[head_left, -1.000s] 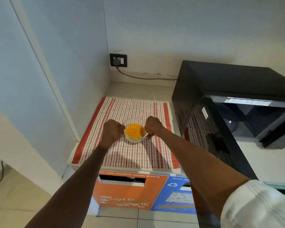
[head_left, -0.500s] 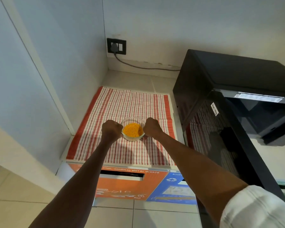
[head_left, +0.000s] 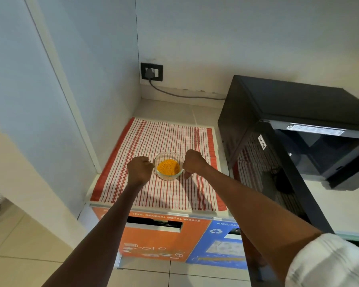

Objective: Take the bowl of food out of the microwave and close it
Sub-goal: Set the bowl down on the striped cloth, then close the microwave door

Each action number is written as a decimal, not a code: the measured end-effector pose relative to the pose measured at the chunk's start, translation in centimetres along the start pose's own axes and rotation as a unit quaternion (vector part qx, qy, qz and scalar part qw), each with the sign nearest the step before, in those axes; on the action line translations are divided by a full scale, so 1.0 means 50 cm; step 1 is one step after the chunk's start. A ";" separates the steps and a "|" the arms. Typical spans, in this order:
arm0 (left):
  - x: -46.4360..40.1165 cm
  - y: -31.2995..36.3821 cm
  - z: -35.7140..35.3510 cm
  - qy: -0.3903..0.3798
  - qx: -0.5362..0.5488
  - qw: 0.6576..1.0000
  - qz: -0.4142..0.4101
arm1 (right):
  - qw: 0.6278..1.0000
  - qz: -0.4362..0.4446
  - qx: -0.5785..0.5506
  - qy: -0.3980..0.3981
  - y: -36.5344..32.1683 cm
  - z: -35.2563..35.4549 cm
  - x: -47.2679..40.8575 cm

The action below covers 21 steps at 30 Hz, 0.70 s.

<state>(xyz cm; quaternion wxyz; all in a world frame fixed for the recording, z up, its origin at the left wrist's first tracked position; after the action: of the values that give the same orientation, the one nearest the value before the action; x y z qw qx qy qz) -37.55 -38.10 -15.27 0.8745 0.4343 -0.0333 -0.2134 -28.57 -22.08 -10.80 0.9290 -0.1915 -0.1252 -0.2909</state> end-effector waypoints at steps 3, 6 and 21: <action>0.020 0.028 0.029 0.062 0.015 0.997 -0.037 | 0.999 0.025 -0.008 0.036 0.003 0.050 0.026; 0.028 0.067 0.050 0.096 0.032 0.994 -0.028 | 0.998 0.042 0.005 0.048 0.002 0.118 0.068; 0.138 0.326 0.005 0.015 0.146 0.974 -0.170 | 0.954 0.073 -0.022 0.291 0.096 0.318 0.258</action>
<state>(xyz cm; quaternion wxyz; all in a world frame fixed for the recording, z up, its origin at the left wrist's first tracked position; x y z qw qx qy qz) -25.77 -32.39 -3.38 0.7528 0.5599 0.0237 -0.3454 -17.36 -18.00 6.54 0.9395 -0.1273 0.1710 -0.2680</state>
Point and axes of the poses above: each hand's wrist, its own x-axis away from the middle knuckle, its own z-axis out of the back of the hand, y = z × x, the point moved 4 cm from there along -x, towards the middle knuckle, and after that the axes turned 1 degree about -x, right-handed, at the moved point
